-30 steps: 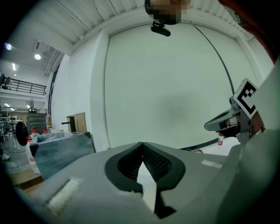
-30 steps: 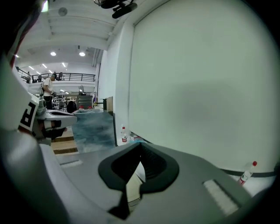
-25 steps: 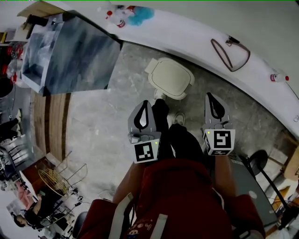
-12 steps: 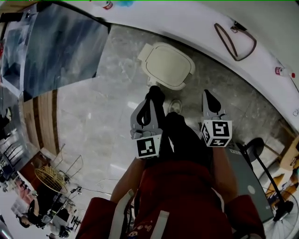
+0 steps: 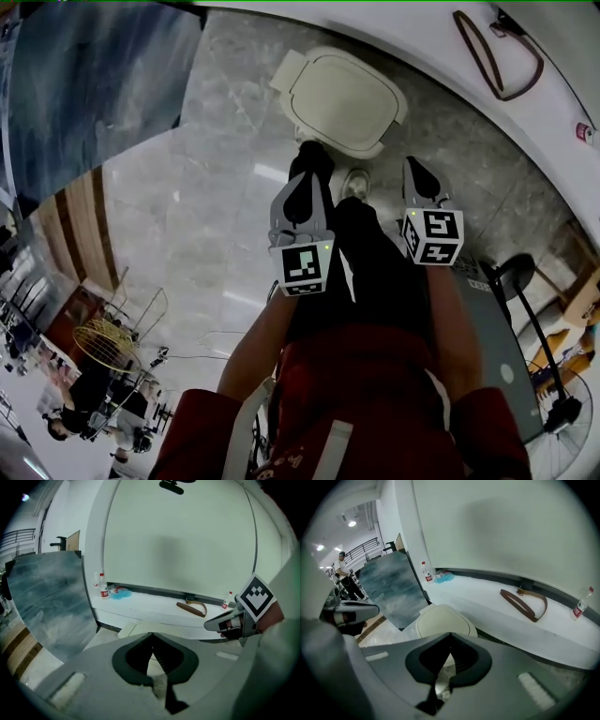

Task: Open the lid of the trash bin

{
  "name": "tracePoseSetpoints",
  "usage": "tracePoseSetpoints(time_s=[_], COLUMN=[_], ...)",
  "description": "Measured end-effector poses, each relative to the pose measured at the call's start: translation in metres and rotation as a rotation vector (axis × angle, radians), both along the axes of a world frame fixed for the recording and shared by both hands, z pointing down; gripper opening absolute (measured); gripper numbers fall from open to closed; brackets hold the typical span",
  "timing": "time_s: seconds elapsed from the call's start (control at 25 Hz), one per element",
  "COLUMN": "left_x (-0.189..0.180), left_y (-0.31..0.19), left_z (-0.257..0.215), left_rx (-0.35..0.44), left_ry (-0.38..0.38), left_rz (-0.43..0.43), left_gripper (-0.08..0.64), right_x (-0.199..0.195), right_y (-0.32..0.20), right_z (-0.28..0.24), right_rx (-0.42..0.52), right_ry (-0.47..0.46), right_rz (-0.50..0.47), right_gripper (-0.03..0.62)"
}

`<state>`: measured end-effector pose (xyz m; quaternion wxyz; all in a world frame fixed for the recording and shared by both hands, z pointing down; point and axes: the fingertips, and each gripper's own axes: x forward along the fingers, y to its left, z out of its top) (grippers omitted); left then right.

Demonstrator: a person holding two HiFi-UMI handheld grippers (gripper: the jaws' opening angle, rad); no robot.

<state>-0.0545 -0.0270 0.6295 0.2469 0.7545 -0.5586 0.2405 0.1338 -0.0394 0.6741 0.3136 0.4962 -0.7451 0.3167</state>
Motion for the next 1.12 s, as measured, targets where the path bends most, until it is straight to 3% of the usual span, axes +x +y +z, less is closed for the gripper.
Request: tracePoseSetpoints(time_s=[0.2,0.36,0.56,0.88,1.12], left_x=[0.003,0.005,0.008,0.015,0.015], left_y=[-0.001,0.006,0.004,0.002,0.0], left_z=[0.031,0.052,0.076,0.084,0.087], left_rx=[-0.05,-0.088,-0.13,-0.146,-0.151], left_ry=[0.018,0.005,0.0,0.003,-0.001], left_rz=[0.013,0.024,0.037,0.054,0.069], left_gripper=[0.005,0.005,0.005,0.005,0.005], right_x=[0.01,0.018,0.019,0.024,0.023], right_y=[-0.002,0.004,0.004,-0.013,-0.012], right_z=[0.047,0.08,0.103,0.135,0.15], right_rx=[-0.076,-0.134,-0.2,-0.279,-0.331], right_ry=[0.005,0.017,-0.04,-0.109,-0.11], right_rz=[0.061,0.081,0.169,0.303,0.321], right_gripper=[0.007,0.059,0.115,0.124,0.138])
